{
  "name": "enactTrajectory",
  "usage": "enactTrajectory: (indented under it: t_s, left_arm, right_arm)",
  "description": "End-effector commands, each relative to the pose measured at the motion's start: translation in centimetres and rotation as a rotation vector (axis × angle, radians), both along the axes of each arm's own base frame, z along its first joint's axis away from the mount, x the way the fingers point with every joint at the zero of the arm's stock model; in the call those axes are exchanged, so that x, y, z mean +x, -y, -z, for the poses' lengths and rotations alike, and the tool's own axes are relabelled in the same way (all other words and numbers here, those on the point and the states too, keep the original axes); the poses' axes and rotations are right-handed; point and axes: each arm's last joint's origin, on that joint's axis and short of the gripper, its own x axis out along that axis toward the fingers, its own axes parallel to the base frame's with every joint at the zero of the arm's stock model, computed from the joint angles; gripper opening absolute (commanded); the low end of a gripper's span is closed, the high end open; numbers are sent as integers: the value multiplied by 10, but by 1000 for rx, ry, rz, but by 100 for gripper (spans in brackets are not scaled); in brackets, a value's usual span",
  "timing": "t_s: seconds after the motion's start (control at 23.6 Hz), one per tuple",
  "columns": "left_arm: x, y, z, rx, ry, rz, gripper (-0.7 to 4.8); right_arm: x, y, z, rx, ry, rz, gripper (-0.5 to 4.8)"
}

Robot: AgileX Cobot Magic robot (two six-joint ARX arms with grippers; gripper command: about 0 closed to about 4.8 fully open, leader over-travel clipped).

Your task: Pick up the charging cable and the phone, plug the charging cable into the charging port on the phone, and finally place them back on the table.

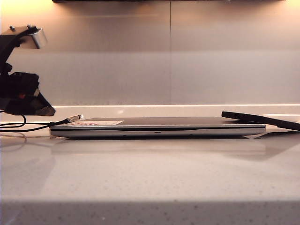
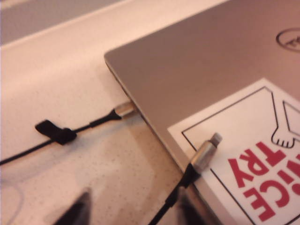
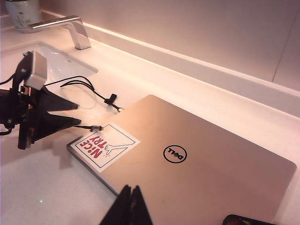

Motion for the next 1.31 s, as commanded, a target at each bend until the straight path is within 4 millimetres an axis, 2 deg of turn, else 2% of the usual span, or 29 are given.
enactTrajectory:
  t_s: [0.04, 0.21, 0.59, 1.31]
  left_arm:
    - [2, 1, 0, 43, 26, 22, 215]
    - [2, 1, 0, 111, 54, 49, 215]
    - [2, 1, 0, 110, 57, 48, 215]
    - [16, 5, 17, 82, 36, 39, 211]
  right_arm:
    - [0, 0, -4, 13, 20, 2, -2]
    - [0, 1, -4, 13, 20, 3, -2]
    - [0, 1, -4, 13, 20, 3, -2]
    - [0, 1, -4, 13, 20, 3, -2]
